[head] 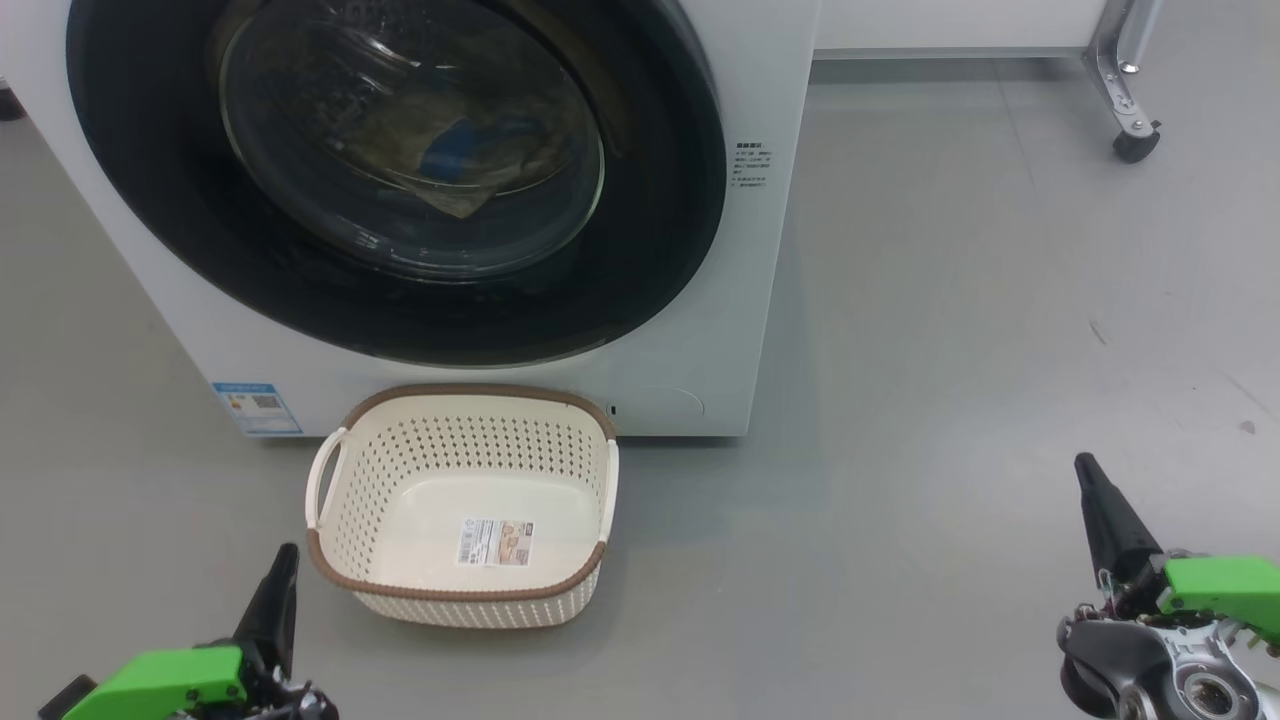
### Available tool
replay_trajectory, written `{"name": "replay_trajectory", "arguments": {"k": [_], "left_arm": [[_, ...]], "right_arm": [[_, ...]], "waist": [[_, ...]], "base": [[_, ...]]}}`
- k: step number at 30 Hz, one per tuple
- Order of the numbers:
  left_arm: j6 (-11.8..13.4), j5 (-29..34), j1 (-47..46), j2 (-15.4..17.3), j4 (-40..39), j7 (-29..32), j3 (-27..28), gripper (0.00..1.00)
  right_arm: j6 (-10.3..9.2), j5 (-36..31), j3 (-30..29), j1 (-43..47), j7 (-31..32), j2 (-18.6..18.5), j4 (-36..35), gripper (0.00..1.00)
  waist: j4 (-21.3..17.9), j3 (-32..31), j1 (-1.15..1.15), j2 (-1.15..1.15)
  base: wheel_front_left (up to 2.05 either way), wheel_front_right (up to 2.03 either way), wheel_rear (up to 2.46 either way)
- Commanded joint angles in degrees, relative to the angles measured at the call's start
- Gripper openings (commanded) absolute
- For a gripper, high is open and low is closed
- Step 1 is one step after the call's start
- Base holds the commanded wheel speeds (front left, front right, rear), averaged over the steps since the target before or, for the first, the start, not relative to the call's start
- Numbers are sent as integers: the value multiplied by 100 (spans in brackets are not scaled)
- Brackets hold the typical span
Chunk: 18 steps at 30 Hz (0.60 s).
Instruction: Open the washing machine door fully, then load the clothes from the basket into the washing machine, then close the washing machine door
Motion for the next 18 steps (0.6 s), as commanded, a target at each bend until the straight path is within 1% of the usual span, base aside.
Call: {"name": "replay_trajectory", "arguments": {"k": [1,18], "left_arm": [[-3,1,-281,52,-159,56,228,0],[-3,8,-281,46,-159,63,237,0]], "right_arm": [[-16,-25,82,-327,45,-56,-181,0],[-16,-44,59,-329,63,-41,-179,0]], "waist": [[0,0,0,0],[0,0,0,0]], "base": [[0,0,0],[0,0,0]]}}
